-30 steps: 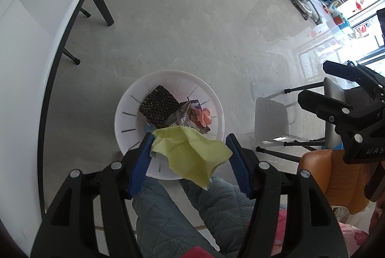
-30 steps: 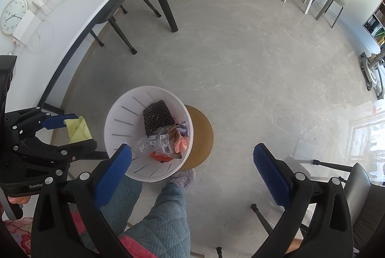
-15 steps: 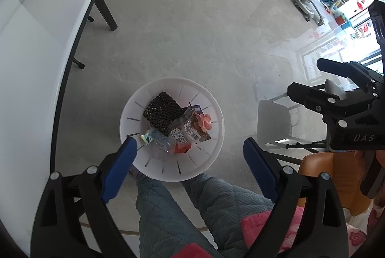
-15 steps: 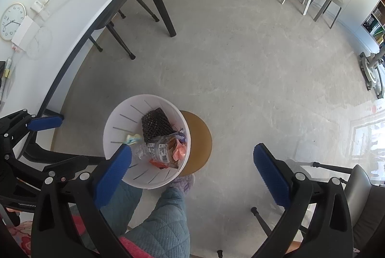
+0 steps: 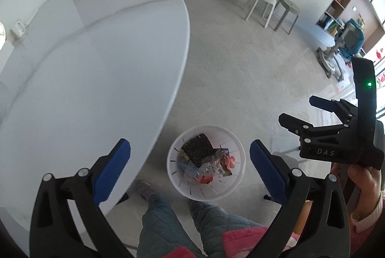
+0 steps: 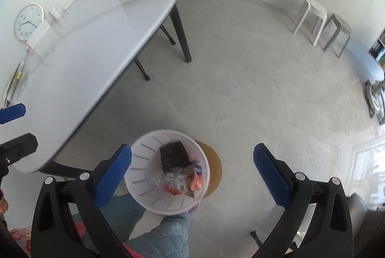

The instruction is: Collect trash

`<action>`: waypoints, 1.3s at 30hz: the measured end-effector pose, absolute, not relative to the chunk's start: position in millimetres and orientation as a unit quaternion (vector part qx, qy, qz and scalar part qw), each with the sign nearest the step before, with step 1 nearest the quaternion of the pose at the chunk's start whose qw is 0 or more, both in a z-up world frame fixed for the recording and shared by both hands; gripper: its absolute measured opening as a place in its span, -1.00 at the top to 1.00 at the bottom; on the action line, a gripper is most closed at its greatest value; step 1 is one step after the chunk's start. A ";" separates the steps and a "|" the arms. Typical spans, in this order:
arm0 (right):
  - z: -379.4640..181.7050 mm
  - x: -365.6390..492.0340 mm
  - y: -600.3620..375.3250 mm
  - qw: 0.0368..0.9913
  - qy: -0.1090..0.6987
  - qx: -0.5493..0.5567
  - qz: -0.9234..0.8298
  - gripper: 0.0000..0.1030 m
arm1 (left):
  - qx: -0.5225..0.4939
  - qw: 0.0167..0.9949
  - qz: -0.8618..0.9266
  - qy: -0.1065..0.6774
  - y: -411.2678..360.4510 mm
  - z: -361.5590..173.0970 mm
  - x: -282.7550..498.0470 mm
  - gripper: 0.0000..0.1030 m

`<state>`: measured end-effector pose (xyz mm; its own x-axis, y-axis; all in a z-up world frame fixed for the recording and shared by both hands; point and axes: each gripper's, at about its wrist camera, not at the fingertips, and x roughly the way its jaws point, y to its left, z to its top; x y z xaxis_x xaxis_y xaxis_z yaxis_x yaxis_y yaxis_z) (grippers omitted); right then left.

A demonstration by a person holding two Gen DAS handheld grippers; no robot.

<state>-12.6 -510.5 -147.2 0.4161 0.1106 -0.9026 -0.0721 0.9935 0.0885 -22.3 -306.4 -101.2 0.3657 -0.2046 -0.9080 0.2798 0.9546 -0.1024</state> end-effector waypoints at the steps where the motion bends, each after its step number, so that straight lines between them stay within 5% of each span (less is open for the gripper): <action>1: -141.3 -7.7 -499.6 0.845 0.530 0.016 0.061 -0.95 | 0.035 0.829 -0.139 0.541 -296.3 -96.5 -19.2 -0.85; 17: -103.7 51.4 -376.7 0.861 0.503 0.011 0.074 -0.95 | 0.045 0.841 -0.132 0.523 -194.9 -74.0 17.4 -0.85; 39: 74.3 108.4 -187.1 0.918 0.349 -0.028 0.188 -0.95 | -0.038 0.922 0.088 0.374 2.1 79.7 30.8 -0.85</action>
